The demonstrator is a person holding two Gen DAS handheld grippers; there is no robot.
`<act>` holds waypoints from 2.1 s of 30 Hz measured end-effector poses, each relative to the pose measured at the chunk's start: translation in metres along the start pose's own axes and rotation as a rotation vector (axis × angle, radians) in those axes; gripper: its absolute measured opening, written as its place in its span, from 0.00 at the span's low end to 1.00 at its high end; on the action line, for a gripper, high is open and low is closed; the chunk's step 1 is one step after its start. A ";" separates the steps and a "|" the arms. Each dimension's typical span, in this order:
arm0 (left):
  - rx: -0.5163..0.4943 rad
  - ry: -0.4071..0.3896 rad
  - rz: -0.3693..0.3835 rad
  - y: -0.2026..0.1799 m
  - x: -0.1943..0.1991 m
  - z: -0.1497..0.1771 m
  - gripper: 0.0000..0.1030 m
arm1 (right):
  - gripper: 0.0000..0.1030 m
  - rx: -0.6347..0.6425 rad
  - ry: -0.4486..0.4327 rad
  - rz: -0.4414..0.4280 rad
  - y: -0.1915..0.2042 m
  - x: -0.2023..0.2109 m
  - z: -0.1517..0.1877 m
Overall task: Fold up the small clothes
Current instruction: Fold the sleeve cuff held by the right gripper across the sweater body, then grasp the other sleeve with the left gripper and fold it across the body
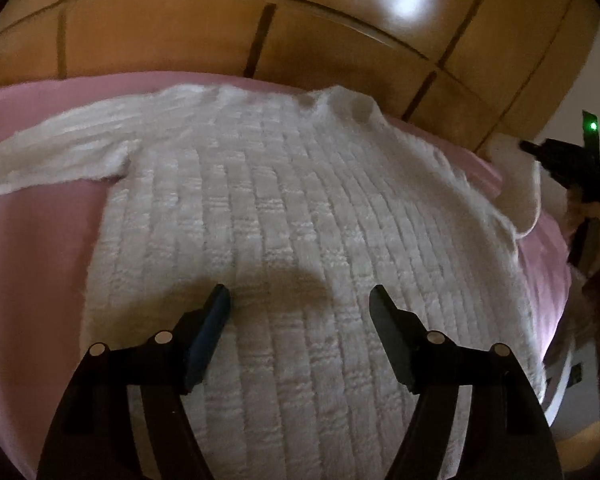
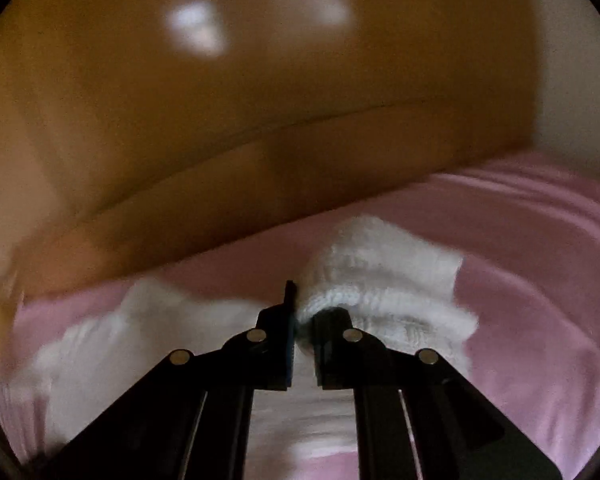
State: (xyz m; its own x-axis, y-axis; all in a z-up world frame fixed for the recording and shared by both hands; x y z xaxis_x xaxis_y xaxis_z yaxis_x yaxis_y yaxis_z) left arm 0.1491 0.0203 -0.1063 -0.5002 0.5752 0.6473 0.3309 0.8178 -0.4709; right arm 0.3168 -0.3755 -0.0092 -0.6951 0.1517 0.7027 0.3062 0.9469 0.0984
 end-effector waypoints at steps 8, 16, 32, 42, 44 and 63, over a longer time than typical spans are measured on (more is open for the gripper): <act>0.074 -0.046 -0.006 0.014 0.019 -0.009 0.69 | 0.57 0.400 0.068 -0.165 0.178 0.004 0.076; 0.049 -0.086 0.018 0.003 0.020 -0.032 0.69 | 0.89 0.412 0.024 -0.126 0.128 0.047 0.131; 0.316 0.025 0.120 -0.029 -0.099 -0.094 0.58 | 0.97 0.218 0.105 -0.103 0.046 0.051 0.214; 0.212 -0.117 0.081 -0.005 -0.060 -0.138 0.06 | 0.97 0.098 0.121 -0.223 0.025 0.079 0.198; 0.201 -0.121 0.060 0.005 -0.054 -0.141 0.06 | 0.97 0.031 0.091 -0.224 0.011 0.087 0.180; 0.199 -0.117 -0.265 0.086 -0.051 -0.111 0.33 | 0.98 0.068 0.140 0.103 0.030 -0.020 0.124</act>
State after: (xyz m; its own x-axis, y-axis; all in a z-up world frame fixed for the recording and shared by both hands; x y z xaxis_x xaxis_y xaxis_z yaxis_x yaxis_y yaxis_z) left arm 0.2918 0.0634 -0.1137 -0.6399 0.3274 0.6952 0.0201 0.9115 -0.4108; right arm 0.2593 -0.3150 -0.1084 -0.5640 0.2122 0.7980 0.3229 0.9461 -0.0233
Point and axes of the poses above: each gripper's, at about its wrist camera, not at the fingertips, and x roughly against the way its jaws point, y to its left, z to its underside, the point moved 5 cm from there along -x, roughly the way its jaws point, and after that the axes turned 10 degrees about z, right-handed, at the moved point
